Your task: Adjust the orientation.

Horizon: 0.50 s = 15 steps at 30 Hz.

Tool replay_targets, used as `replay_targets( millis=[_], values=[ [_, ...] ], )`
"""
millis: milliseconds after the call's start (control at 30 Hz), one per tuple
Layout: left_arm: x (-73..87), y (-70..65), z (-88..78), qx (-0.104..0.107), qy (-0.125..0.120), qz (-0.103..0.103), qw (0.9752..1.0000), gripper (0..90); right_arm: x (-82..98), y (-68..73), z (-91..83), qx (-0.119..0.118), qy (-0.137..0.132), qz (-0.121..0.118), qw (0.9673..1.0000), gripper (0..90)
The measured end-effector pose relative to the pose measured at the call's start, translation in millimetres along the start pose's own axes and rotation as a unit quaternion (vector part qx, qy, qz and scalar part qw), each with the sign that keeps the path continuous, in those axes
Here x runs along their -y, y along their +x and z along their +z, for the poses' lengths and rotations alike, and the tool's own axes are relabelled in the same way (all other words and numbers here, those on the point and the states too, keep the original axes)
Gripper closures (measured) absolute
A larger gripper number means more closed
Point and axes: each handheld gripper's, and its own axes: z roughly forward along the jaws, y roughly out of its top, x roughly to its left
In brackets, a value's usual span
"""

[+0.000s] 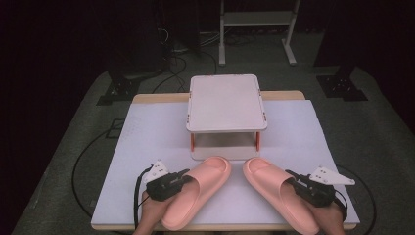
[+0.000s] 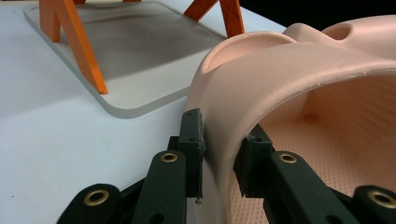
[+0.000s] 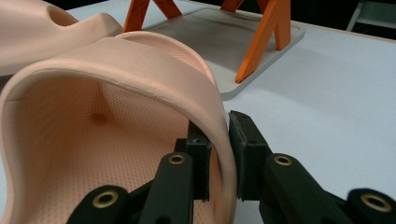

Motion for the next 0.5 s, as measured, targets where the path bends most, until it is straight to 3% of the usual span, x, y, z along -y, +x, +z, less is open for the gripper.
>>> replay_targets(
  millis=[500],
  values=[
    [-4.8,-2.9,-5.5,0.010,-0.010,0.000,0.9999,75.4,-6.5,7.7,1.1,-0.013,-0.002,-0.002,0.9999,78.7]
  ],
)
